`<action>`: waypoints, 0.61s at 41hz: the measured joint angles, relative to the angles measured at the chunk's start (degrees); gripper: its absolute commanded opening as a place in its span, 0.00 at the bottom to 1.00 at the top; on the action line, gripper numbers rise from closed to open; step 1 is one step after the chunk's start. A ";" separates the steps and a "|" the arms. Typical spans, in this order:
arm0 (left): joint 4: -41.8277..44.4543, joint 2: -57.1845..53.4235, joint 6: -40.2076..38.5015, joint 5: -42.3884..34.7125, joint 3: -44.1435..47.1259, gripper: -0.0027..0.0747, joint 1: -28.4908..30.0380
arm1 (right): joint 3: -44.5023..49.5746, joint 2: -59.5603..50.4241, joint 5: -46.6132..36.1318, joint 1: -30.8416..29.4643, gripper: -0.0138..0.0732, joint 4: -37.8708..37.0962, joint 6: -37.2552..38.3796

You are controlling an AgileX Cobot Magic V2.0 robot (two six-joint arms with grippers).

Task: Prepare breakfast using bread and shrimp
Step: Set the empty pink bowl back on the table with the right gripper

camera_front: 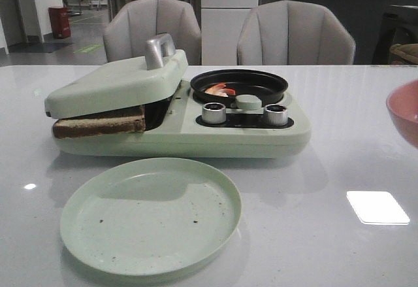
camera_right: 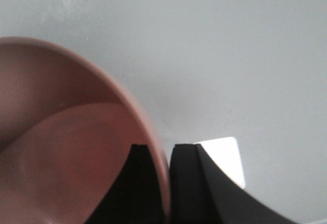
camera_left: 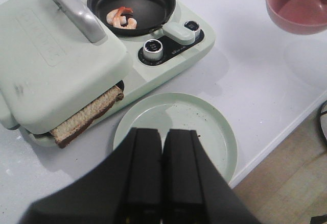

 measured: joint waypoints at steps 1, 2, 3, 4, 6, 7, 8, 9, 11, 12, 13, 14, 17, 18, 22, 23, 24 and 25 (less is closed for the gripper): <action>0.00 0.00 0.00 0.00 0.00 0.16 0.00 | 1.05 0.60 -1.14 -1.28 0.18 3.64 -2.61; 0.00 0.00 0.00 0.00 0.00 0.16 0.00 | 1.74 1.22 -2.38 -1.84 0.18 5.69 -5.20; 0.04 0.00 0.00 0.00 0.00 0.16 0.00 | 2.34 1.76 -3.34 -2.23 0.18 7.52 -7.04; 0.04 0.00 0.00 0.00 0.00 0.16 0.00 | 2.99 2.32 -4.24 -2.59 0.18 9.67 -8.75; 0.04 0.00 0.00 0.00 0.00 0.16 0.00 | 3.62 3.77 -6.11 -2.77 0.18 12.39 -12.12; 0.04 0.00 0.00 0.00 0.00 0.16 0.00 | 3.77 4.37 -6.87 -2.76 0.18 13.90 -13.16; 0.04 0.00 0.00 0.00 0.00 0.16 0.00 | 3.85 5.19 -7.87 -2.76 0.18 14.88 -14.27; 0.04 0.00 0.00 0.00 0.00 0.16 0.00 | 3.85 5.81 -8.81 -2.76 0.19 15.93 -14.92; 0.13 0.00 0.00 0.00 0.00 0.16 0.00 | 3.85 7.15 -10.56 -2.76 0.21 17.03 -15.78; 0.13 0.00 0.00 0.00 0.00 0.16 0.00 | 3.85 7.69 -11.67 -2.76 0.22 17.42 -16.05; 0.13 0.00 0.00 0.00 0.00 0.16 0.00 | 3.85 8.38 -12.48 -2.76 0.26 17.61 -16.32; 0.13 0.00 0.00 0.00 0.00 0.16 0.00 | 3.85 8.89 -13.18 -2.76 0.29 17.73 -16.46; 0.13 0.00 0.00 0.00 0.00 0.16 0.00 | 3.85 10.09 -15.02 -2.76 0.43 17.84 -16.70; 0.13 0.00 0.00 0.00 0.00 0.16 0.00 | 3.85 10.23 -15.27 -2.76 0.48 17.84 -16.78; 0.13 0.00 0.00 0.00 0.00 0.16 0.00 | 3.85 10.61 -16.25 -2.76 0.61 17.95 -16.90; 0.13 0.00 0.00 0.00 0.00 0.16 0.00 | 3.85 10.61 -16.35 -2.76 0.62 17.95 -16.83; 0.13 0.00 0.00 0.00 0.00 0.16 0.00 | 3.85 10.61 -16.50 -2.76 0.63 17.95 -16.83; 0.13 0.00 0.00 0.00 0.00 0.16 0.00 | 3.85 10.61 -16.64 -2.76 0.63 17.95 -16.92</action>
